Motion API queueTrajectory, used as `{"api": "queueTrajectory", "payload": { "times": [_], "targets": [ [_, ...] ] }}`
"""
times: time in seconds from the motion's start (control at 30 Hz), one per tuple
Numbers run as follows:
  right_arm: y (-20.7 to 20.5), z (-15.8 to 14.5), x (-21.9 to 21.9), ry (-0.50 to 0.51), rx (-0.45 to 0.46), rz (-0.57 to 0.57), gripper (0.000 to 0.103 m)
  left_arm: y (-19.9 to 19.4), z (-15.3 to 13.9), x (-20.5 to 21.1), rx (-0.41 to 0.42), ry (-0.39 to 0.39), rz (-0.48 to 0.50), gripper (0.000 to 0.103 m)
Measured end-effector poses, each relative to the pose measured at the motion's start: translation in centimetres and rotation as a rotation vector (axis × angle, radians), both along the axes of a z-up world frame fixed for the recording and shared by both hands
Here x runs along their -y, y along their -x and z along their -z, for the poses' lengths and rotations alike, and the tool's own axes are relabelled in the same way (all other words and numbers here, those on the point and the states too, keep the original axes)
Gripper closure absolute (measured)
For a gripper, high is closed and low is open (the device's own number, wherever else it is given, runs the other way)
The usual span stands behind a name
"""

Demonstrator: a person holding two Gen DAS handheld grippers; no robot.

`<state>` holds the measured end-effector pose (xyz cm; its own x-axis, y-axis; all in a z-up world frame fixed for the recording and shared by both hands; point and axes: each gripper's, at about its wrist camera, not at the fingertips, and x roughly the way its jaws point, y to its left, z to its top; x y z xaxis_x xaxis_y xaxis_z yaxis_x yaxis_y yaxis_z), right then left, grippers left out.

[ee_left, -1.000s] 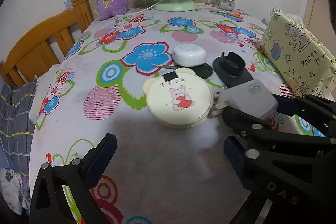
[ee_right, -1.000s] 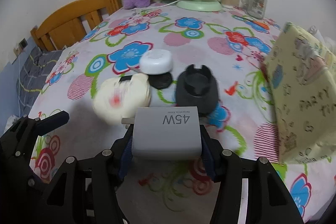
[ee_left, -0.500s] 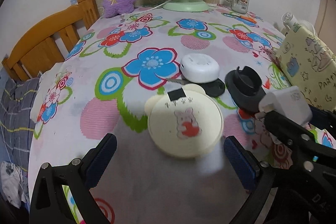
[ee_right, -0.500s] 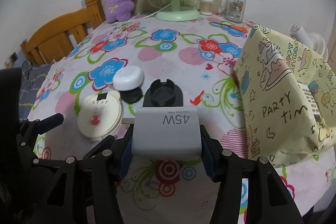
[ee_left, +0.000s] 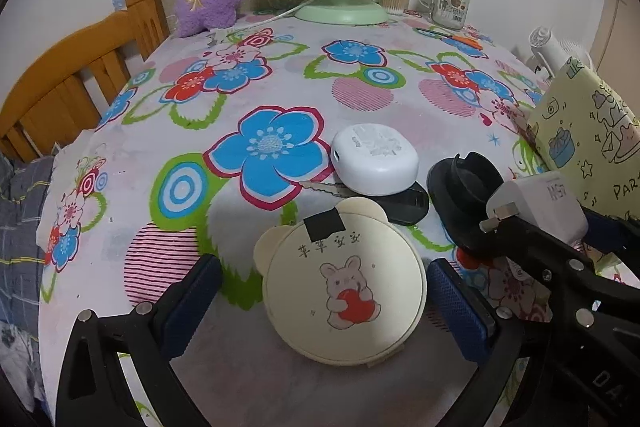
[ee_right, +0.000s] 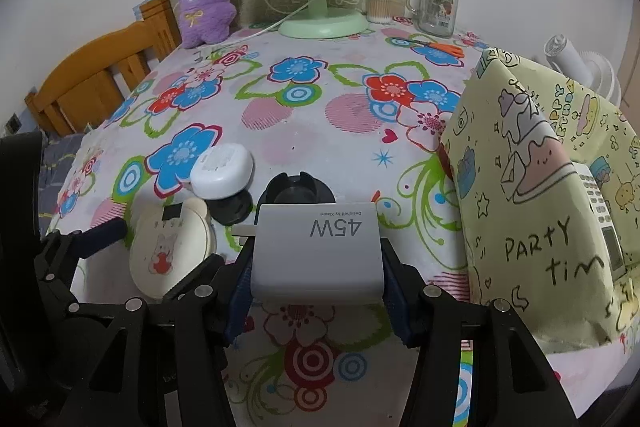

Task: Organize rigid objects
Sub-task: 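Grasp the round cream compact with the left gripper while the right gripper holds the charger, then carry the compact and charger over the yellow gift-paper box with both grippers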

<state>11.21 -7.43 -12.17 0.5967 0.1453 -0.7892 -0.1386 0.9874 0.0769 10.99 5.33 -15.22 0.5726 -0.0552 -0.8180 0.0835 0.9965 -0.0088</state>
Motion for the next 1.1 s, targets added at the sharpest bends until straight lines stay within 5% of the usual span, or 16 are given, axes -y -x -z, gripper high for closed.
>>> {"api": "queueTrajectory", "payload": {
  "times": [0.13, 1.1],
  "targets": [
    [-0.1, 0.1, 0.0, -0.008, -0.004, 0.004, 0.044, 0.3, -0.4, 0.3, 0.02, 0.006, 0.017, 0.02],
    [3.2, -3.0, 1.2, -0.023, 0.037, -0.047, 0.044, 5.1, -4.2, 1.5, 0.076, 0.007, -0.083, 0.021]
  ]
}}
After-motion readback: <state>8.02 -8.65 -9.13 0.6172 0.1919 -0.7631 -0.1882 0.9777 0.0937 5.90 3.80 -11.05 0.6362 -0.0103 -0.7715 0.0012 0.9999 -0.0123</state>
